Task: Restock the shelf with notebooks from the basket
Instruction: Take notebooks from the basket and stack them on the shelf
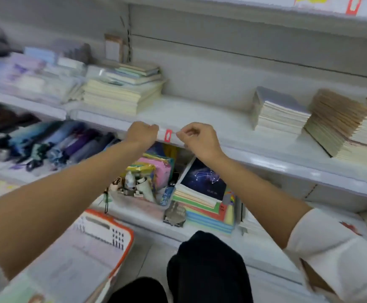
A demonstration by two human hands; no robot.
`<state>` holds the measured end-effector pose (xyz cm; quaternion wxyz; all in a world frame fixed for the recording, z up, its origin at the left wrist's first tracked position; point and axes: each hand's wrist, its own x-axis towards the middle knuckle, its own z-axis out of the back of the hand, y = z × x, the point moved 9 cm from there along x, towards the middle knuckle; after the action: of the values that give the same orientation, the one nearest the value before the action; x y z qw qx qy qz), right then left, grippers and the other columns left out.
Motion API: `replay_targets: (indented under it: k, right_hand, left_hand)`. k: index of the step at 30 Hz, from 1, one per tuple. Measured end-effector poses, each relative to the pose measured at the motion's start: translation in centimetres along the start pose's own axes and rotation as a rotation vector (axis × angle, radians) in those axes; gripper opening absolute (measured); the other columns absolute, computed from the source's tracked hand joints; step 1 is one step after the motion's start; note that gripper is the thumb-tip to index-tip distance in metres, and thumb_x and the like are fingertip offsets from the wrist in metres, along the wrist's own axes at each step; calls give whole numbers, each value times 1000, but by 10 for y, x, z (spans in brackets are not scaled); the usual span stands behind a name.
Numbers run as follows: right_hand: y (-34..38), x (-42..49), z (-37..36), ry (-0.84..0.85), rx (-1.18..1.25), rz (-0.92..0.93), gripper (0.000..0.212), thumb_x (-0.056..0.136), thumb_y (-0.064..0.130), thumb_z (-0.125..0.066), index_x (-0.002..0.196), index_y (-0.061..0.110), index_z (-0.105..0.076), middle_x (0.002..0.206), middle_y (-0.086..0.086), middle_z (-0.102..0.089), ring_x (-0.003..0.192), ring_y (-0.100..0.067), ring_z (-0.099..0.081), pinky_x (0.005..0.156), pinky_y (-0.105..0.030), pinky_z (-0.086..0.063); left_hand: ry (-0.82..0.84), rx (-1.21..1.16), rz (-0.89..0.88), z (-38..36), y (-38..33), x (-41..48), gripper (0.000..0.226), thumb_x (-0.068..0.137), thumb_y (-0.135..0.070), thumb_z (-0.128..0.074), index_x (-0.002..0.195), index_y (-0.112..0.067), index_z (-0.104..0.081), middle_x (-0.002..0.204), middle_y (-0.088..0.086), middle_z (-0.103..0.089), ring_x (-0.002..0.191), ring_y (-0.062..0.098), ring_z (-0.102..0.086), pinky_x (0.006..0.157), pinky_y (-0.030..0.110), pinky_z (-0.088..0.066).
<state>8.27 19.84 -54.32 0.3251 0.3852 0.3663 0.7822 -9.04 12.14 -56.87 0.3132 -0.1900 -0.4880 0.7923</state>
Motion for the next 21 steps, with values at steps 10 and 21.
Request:
replay_targets:
  k: [10, 21]
  right_hand:
    - [8, -83, -210, 409, 74, -123, 6, 86, 8, -70, 86, 3, -73, 75, -3, -67, 59, -6, -58, 65, -21, -51]
    - [-76, -193, -344, 749, -11, -416, 21, 86, 10, -70, 103, -4, -68, 94, -12, -68, 86, -19, -63, 77, -28, -52]
  left_hand:
    - [-80, 31, 340, 126, 201, -52, 43, 91, -25, -51, 116, 9, -60, 106, 33, -62, 97, 44, -62, 76, 48, -50]
    - [-183, -139, 789, 185, 440, -135, 32, 94, -14, -48, 63, -6, -49, 53, 10, -42, 31, 16, -37, 32, 12, -22]
